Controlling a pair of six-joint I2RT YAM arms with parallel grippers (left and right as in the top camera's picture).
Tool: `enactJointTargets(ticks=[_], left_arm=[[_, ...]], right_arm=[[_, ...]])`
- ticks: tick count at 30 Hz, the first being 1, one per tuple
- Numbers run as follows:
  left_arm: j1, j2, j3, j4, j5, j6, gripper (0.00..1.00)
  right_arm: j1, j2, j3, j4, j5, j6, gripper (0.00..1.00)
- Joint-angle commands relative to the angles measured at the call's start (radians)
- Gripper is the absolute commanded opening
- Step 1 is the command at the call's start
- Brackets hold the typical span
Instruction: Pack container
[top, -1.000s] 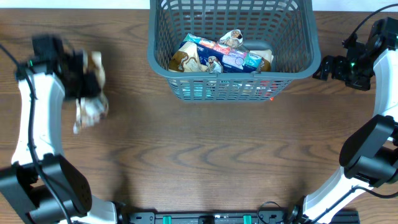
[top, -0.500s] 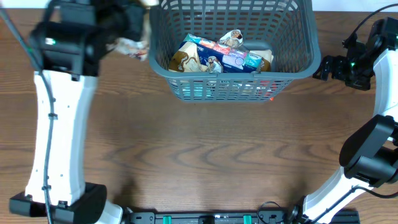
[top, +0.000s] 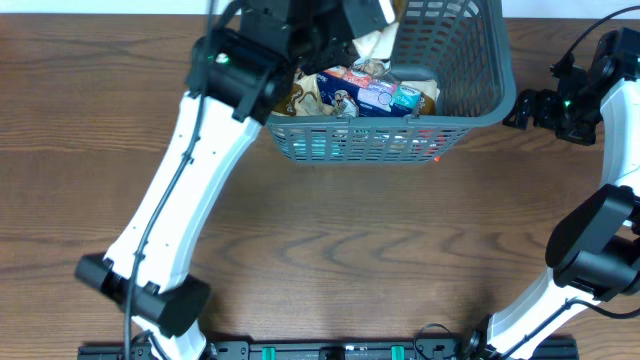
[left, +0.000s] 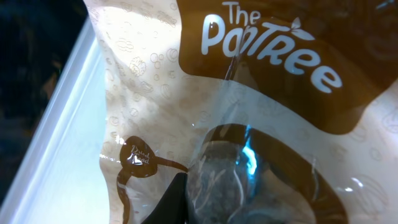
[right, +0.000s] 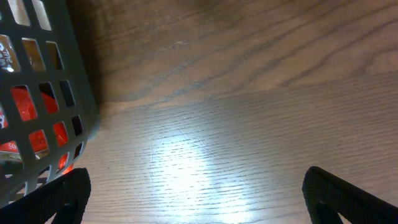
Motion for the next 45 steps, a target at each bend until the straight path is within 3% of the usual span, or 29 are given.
enactJointTargets(ticks=[1,9,17,18,20,21,28,37,45], left_arm=[[0.014,0.069,0.013,0.008,0.029,0.129,0.06],[0.013,0.253,0.013,0.002,0.051,0.129,0.05],[0.013,0.312,0.011,-0.026,0.059,0.125,0.06],[0.013,0.312,0.011,-0.026,0.059,0.124,0.17],[0.013,0.311,0.011,-0.026,0.058,0.121,0.86],[0.013,0.311,0.011,-0.027,0.058,0.116,0.99],[0.013,0.299,0.012,-0.034,0.053,0.092,0.99],[0.075,0.127,0.072,-0.021,0.039,-0.196,0.99],[0.308,-0.089,0.076,-0.128,0.024,-0.460,0.99]], right_arm=[[0.012,-0.031,0.007,0.001,-0.007,-0.016,0.99],[0.012,-0.031,0.007,0.000,-0.007,-0.016,0.99],[0.012,-0.031,0.007,-0.010,-0.007,-0.016,0.99],[0.012,-0.031,0.007,-0.010,-0.007,-0.016,0.99],[0.012,-0.031,0.007,-0.011,-0.007,-0.016,0.99],[0.012,-0.031,0.007,-0.011,-0.007,-0.016,0.99],[0.012,-0.031,0.007,-0.004,-0.007,-0.016,0.99],[0.010,-0.088,0.110,0.085,-0.007,-0.015,0.99],[0.009,-0.124,0.422,0.054,-0.008,-0.016,0.99]])
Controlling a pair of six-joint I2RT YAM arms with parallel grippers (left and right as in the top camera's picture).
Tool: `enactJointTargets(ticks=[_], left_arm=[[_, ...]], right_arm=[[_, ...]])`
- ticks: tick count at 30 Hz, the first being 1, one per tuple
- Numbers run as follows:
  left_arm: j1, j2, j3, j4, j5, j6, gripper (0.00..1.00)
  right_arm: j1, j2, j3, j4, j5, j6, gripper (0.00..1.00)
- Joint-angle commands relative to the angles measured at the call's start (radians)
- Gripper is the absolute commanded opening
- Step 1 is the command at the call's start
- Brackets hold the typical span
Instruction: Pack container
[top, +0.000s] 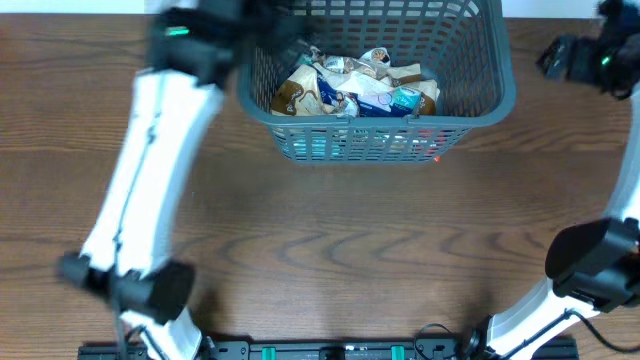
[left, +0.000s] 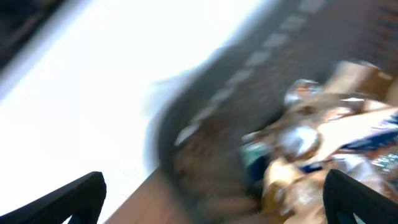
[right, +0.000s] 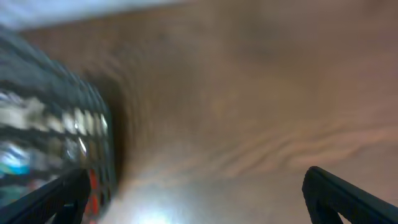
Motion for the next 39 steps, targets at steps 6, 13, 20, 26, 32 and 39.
enactJointTargets(ticks=[6,13,20,26,32,39], left_arm=[[0.303,-0.166,0.018,-0.220,-0.062,-0.348,0.99],[0.408,-0.320,-0.110,-0.296,-0.063,-0.369,0.99],[0.414,-0.571,-0.505,-0.143,-0.061,-0.385,0.98],[0.414,-0.813,-0.847,-0.032,-0.031,-0.407,0.99],[0.414,-1.003,-1.085,-0.005,0.060,-0.407,0.99],[0.414,-1.135,-1.269,-0.005,0.172,-0.407,0.99]], right_arm=[[0.011,-0.062,0.197,-0.097,-0.003,-0.039,0.99],[0.046,-0.152,0.171,-0.165,0.081,0.017,0.99],[0.171,-0.301,-0.004,-0.190,0.205,0.048,0.99],[0.277,-0.554,-0.333,-0.099,0.258,0.113,0.99],[0.351,-0.860,-0.716,-0.038,0.258,0.144,0.99],[0.390,-1.168,-1.027,-0.005,0.258,0.173,0.99]])
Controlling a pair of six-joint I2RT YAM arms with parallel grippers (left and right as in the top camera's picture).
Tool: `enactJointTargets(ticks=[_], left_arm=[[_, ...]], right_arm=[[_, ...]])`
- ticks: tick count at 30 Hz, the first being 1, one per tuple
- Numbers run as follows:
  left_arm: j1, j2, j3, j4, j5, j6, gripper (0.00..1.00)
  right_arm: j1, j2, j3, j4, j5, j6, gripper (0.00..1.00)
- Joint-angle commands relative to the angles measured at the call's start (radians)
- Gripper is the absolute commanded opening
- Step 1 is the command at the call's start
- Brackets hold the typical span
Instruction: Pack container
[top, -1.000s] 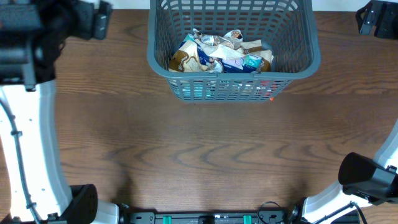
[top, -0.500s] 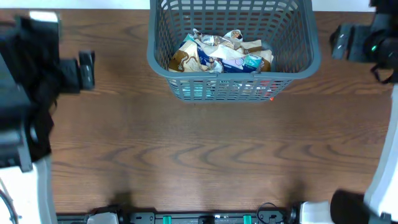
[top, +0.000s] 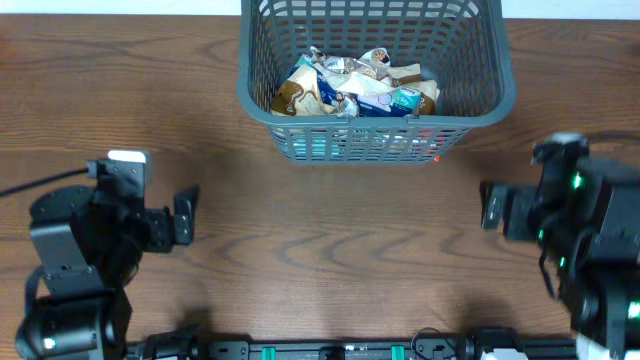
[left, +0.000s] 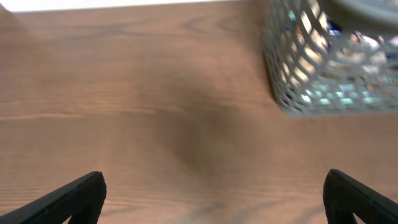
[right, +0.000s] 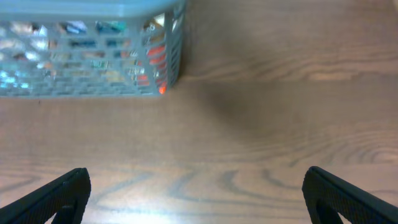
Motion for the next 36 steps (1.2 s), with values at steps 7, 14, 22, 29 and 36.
enactJointTargets(ticks=[7,14,22,29,36], left_arm=[[0.006,-0.095,-0.093,0.018,0.082,-0.009,0.99],[0.006,-0.076,-0.093,0.015,0.068,-0.009,0.99],[0.006,-0.071,-0.093,0.012,0.068,-0.009,0.99],[0.006,-0.071,-0.093,0.012,0.068,-0.009,0.99],[0.006,-0.071,-0.093,0.012,0.068,-0.009,0.99]], right_arm=[[0.019,-0.311,-0.265,0.074,-0.047,-0.019,0.99],[0.019,-0.361,-0.300,0.091,-0.023,-0.017,0.99],[0.019,-0.361,-0.300,0.077,-0.024,-0.017,0.99],[0.019,-0.361,-0.300,0.039,-0.024,-0.017,0.99],[0.019,-0.361,-0.300,0.021,-0.024,-0.017,0.99]])
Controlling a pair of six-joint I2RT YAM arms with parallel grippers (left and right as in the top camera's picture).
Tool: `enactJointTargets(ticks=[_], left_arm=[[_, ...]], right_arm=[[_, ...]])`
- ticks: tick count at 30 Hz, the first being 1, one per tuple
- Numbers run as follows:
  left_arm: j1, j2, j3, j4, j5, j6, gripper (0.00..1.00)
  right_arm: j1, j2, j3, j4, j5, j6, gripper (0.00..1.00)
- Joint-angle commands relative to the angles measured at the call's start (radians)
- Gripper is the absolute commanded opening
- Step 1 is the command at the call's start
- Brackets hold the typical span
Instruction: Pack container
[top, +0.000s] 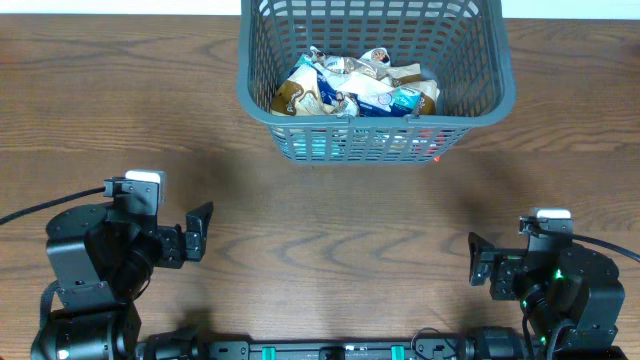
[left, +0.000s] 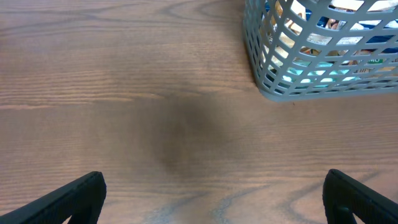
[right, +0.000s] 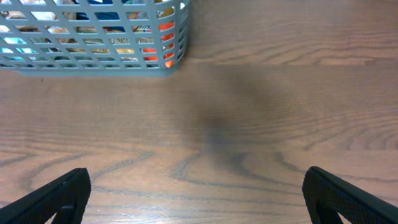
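A grey mesh basket (top: 375, 145) stands at the far middle of the wooden table, with several snack packets (top: 355, 88) heaped inside it. In the left wrist view the basket (left: 267, 87) sits at the top right; in the right wrist view the basket (right: 93, 62) sits at the top left. My left gripper (top: 197, 232) rests low at the near left, open, nothing between its fingers (left: 68, 199). My right gripper (top: 478, 270) sits at the near right, open too, its fingers (right: 348, 199) wide apart over bare wood.
Brown wood-grain table (top: 340, 230) spreads between both arms and the basket. A black rail (top: 330, 350) runs along the near edge. A cable (top: 30, 212) trails off left of the left arm.
Both arms have drawn a little further back toward the near edge. The right arm now sits lower in the overhead view. The basket and its packets have not moved.
My left gripper was deep in the basket with a brown-and-cream snack bag filling its view, while the right arm stood beside the basket's right side. Then both arms were in motion, away from the basket. Then they were folded at the near corners, both open, the bag left in the basket.
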Motion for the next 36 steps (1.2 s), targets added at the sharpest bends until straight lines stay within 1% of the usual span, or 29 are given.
enactJointTargets(ticks=[1,6,10,14,16,18,24,28,31,36], left_arm=[[0.006,0.001,0.004,-0.003,0.009,-0.009,0.99],[0.006,0.001,0.004,-0.003,0.009,-0.009,0.99],[0.006,0.001,0.004,-0.003,0.009,-0.009,0.99],[0.006,0.001,0.004,-0.003,0.009,-0.009,0.99],[0.006,0.001,0.004,-0.003,0.009,-0.009,0.99],[0.006,0.001,0.004,-0.003,0.009,-0.009,0.99],[0.006,0.001,0.004,-0.003,0.009,-0.009,0.99],[0.006,0.001,0.004,-0.003,0.009,-0.009,0.99],[0.006,0.001,0.004,-0.003,0.009,-0.009,0.99],[0.006,0.001,0.004,-0.003,0.009,-0.009,0.99]], right_arm=[[0.010,-0.003,-0.008,-0.002,-0.004,-0.011,0.99],[0.008,-0.031,-0.011,0.011,-0.014,-0.011,0.99],[0.020,-0.127,-0.078,0.102,-0.079,-0.011,0.99],[0.020,-0.292,-0.269,0.251,-0.113,-0.011,0.99],[0.020,-0.344,-0.342,0.319,-0.134,-0.010,0.99],[0.025,-0.389,-0.432,0.428,-0.163,-0.011,0.99],[0.057,-0.423,-0.647,0.816,-0.148,-0.016,0.99],[0.077,-0.423,-0.777,1.033,-0.116,-0.040,0.99],[0.077,-0.424,-0.837,1.115,-0.114,-0.057,0.99],[0.079,-0.425,-0.867,1.124,-0.037,-0.057,0.99]])
